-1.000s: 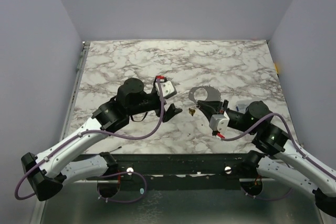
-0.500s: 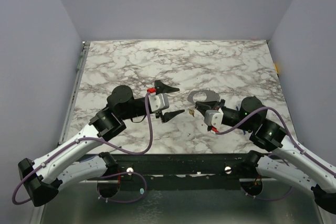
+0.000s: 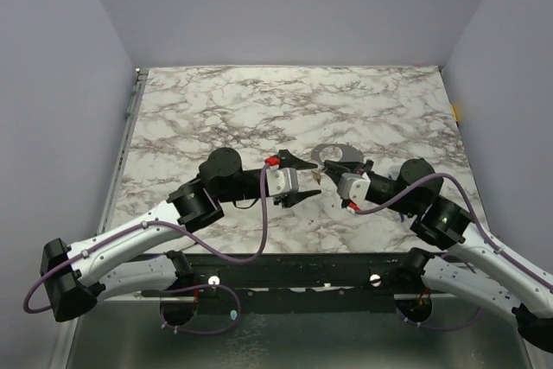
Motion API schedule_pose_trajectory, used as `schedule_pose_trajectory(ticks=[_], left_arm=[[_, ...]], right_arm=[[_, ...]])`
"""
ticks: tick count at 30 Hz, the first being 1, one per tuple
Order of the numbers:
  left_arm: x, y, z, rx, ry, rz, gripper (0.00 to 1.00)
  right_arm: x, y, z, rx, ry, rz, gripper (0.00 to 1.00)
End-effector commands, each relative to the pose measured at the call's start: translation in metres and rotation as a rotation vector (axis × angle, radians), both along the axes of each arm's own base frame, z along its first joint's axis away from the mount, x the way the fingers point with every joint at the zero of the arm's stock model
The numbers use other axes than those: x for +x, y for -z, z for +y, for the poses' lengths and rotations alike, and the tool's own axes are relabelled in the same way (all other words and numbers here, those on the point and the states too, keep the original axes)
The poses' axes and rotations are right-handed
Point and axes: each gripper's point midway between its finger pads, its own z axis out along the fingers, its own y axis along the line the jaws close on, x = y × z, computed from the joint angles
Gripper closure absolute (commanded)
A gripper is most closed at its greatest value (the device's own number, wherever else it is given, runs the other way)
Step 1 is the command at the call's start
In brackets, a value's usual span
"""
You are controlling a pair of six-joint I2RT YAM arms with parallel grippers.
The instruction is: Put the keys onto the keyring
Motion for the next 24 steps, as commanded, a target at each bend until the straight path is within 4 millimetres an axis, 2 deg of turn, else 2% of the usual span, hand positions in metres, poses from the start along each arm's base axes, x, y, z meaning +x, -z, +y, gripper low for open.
schedule_pose_trajectory(ticks=[1,5,13,18,24], left_arm=[[0.007,0.007,-0.007,-0.009,-0.065,-0.017,0.46],[0.013,0.009,-0.013,-0.016,-0.103,-0.018,0.53],[0.034,0.009,-0.003,-0.037,-0.248,-0.061,0.54],[0.033,0.02,-0.006,-0.016,-0.24,-0.058,0.57],[0.035,0.015,-0.006,-0.045,-0.252,-0.073,0.65]], right_arm=[[0.006,-0.023,-0.001,0.067,0.041,-0.03,0.99],[0.006,-0.022,0.0,0.072,0.039,-0.026,0.99],[0.004,-0.024,0.0,0.077,0.031,-0.029,0.99],[0.003,-0.026,0.001,0.08,0.019,-0.028,0.99],[0.002,-0.024,0.003,0.072,0.011,-0.022,0.99]])
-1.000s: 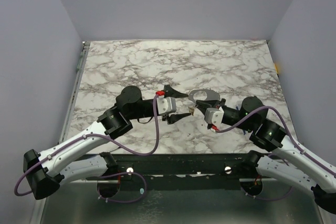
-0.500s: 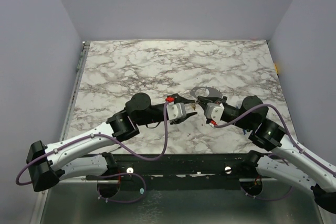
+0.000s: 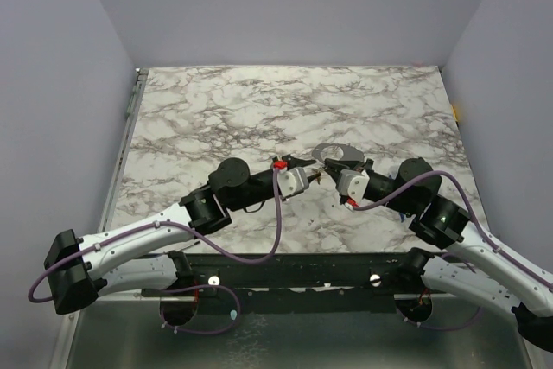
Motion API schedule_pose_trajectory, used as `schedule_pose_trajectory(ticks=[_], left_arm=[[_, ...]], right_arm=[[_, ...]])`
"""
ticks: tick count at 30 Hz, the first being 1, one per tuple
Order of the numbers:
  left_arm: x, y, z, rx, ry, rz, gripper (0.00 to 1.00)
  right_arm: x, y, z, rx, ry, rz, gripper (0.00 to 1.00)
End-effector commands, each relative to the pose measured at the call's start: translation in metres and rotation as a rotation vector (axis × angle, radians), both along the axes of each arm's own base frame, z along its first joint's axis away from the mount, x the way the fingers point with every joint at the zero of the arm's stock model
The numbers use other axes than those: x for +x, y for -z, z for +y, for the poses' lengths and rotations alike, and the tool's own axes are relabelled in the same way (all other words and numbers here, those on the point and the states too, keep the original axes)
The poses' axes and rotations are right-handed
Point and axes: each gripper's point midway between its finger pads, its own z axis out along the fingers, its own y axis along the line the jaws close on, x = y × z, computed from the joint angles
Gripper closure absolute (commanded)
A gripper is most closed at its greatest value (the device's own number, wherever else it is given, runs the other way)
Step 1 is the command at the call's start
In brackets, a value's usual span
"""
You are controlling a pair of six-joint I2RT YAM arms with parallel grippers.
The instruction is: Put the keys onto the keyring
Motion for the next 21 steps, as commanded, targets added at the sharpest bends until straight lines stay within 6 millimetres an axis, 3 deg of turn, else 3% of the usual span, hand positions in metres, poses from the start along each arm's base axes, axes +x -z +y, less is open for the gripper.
schedule_pose_trajectory(ticks=[1,12,21], left_arm=[[0.004,-0.005,0.0,-0.032,-0.022,-0.034,0.66],[0.002,-0.002,-0.007,-0.035,0.002,-0.037,0.71],[0.004,0.003,-0.011,-0.027,-0.003,-0.041,0.85]], right_arm=[[-0.005,-0.024,0.005,0.059,-0.031,-0.04,0.99],[-0.006,-0.022,0.009,0.062,-0.049,-0.025,0.99],[-0.007,-0.021,0.01,0.065,-0.056,-0.021,0.99]])
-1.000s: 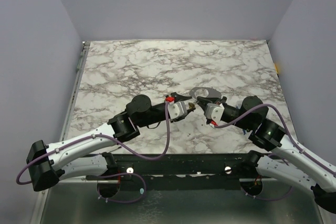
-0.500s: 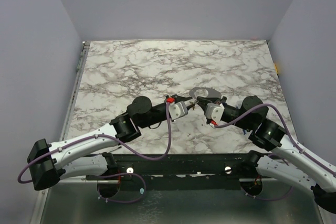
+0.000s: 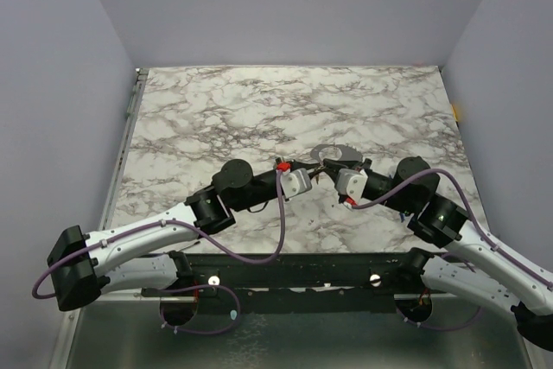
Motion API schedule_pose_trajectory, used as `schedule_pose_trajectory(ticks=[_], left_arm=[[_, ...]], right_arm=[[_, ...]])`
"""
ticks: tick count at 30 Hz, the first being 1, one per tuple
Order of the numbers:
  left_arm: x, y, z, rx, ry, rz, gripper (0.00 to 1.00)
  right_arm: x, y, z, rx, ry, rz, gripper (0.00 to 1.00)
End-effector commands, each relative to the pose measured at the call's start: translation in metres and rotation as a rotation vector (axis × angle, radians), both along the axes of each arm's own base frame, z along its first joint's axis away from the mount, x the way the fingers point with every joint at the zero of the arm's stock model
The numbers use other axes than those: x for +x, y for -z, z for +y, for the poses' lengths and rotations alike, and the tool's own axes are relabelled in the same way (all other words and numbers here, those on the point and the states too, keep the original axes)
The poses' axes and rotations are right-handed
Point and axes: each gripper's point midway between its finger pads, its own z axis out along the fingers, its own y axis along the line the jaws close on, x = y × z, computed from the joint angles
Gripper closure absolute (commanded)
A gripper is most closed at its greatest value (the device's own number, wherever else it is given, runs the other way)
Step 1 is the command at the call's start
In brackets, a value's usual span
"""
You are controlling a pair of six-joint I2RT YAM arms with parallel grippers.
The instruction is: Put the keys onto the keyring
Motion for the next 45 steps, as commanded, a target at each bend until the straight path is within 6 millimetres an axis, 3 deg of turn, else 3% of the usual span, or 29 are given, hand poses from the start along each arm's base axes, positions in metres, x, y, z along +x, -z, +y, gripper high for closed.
schedule_pose_trajectory(ticks=[1,2,8,15,17,21,26,35,45], left_arm=[[0.002,0.001,-0.004,-0.009,-0.006,-0.017,0.9],[0.002,0.002,-0.004,-0.008,-0.007,-0.02,1.0],[0.004,0.003,0.001,0.014,-0.027,-0.047,1.0],[0.006,0.01,0.009,0.119,-0.037,-0.094,1.0],[0.006,0.01,0.011,0.138,-0.036,-0.109,1.0],[0.005,0.013,0.015,0.185,-0.034,-0.127,1.0],[0.004,0.021,0.016,0.211,-0.026,-0.128,1.0],[0.001,0.023,0.015,0.202,-0.011,-0.113,1.0],[-0.008,0.027,0.016,0.206,0.032,-0.122,1.0]], right_arm=[[-0.006,-0.024,0.007,0.064,-0.043,-0.038,0.99],[-0.006,-0.024,0.007,0.063,-0.044,-0.039,0.99],[-0.009,-0.016,0.006,0.028,-0.059,-0.034,0.98],[-0.02,0.003,0.008,-0.033,-0.1,0.085,0.57],[-0.022,0.008,0.008,-0.047,-0.102,0.124,0.51],[-0.029,0.013,0.01,-0.062,-0.124,0.192,0.48],[-0.031,0.01,0.014,-0.059,-0.137,0.237,0.51],[-0.023,0.034,0.015,-0.132,-0.107,0.286,0.6],[-0.013,0.041,0.018,-0.15,-0.082,0.267,0.79]])
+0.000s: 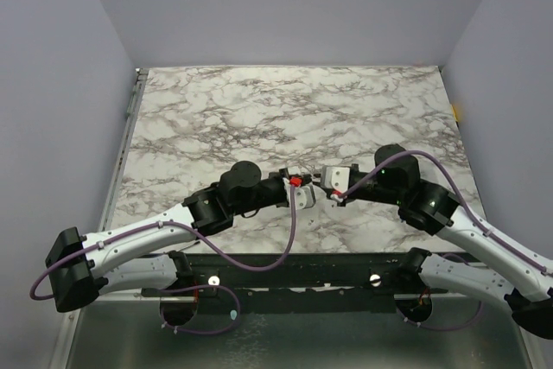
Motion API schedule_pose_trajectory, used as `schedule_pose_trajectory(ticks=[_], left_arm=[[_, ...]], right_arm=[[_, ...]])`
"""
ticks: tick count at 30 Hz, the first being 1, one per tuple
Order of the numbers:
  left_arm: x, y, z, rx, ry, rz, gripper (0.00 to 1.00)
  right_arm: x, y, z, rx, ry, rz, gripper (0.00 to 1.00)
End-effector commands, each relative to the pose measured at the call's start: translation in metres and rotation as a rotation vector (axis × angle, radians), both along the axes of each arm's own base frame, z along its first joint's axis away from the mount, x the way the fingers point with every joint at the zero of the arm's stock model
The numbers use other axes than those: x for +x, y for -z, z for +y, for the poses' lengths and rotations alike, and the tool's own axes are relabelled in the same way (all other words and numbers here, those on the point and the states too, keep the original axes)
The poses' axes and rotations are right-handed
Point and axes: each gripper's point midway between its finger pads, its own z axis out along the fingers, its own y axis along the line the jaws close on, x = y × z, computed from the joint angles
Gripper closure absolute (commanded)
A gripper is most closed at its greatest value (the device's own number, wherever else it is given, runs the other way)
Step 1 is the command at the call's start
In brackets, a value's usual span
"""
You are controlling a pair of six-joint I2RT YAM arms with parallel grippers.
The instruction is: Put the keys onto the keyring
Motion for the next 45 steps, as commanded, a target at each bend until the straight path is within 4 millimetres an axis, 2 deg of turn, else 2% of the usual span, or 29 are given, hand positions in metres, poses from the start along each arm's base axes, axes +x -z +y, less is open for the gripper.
schedule_pose_trajectory(ticks=[1,4,13,28,33,40,45], left_arm=[[-0.009,-0.022,0.0,-0.053,0.048,-0.037,1.0],[-0.011,-0.02,-0.001,-0.045,0.06,-0.04,1.0],[-0.018,-0.016,-0.002,-0.036,0.105,-0.048,1.0],[-0.029,-0.014,0.0,-0.04,0.153,-0.043,1.0],[-0.031,-0.011,-0.001,-0.051,0.166,-0.04,1.0],[-0.035,-0.009,0.001,-0.09,0.174,-0.054,1.0],[-0.036,-0.006,0.003,-0.096,0.176,-0.052,1.0]], right_arm=[[0.004,0.006,0.001,-0.029,0.009,0.002,0.8],[0.007,0.012,0.002,-0.059,0.011,0.01,0.83],[0.013,0.019,0.003,-0.092,0.018,0.007,0.8],[0.023,0.04,0.005,-0.175,0.04,0.033,0.83],[0.025,0.037,0.009,-0.135,0.047,0.021,0.99],[0.023,0.033,0.016,-0.058,0.027,-0.005,0.99],[0.025,0.029,0.016,0.017,0.029,-0.091,0.99]])
